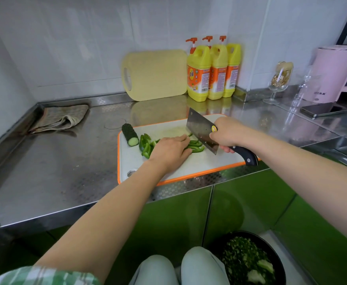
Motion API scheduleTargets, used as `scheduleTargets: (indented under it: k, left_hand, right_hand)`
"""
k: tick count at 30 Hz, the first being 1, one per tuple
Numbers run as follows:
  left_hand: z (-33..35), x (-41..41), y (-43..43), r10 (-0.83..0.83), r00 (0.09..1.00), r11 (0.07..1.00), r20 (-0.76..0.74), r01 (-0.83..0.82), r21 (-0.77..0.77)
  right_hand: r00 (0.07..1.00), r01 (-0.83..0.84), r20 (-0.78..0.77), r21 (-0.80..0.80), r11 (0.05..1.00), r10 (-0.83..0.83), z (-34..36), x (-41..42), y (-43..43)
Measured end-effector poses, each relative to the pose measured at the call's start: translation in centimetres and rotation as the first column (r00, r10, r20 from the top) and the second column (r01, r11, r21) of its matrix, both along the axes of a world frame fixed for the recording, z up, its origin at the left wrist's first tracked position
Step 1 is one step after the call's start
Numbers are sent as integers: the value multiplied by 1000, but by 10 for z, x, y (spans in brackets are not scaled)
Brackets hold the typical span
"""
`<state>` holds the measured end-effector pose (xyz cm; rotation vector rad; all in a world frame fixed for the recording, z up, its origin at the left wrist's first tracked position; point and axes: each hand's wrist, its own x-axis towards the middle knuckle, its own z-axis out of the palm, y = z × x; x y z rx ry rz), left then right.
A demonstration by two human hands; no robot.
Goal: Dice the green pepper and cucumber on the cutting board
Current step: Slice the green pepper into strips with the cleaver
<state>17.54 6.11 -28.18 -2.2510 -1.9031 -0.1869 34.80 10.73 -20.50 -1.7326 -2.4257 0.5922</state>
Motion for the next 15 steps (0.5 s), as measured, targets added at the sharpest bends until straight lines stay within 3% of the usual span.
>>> scheduleTargets:
  k: [7, 10, 15]
  left_hand:
    - [-6, -2, 1, -7, 984, 997, 180, -7, 75]
    - [0, 5, 7, 49, 987, 999, 154, -48, -10]
    - [17, 14, 27, 229, 953, 971, 200, -208, -118]
  right_hand:
    - [996, -45, 83, 66, 997, 39, 3, -7, 4]
    - [996, -49, 82, 79, 996, 42, 2, -7, 6]
    - [999, -8, -46, 149, 989, 15, -1, -2, 19]
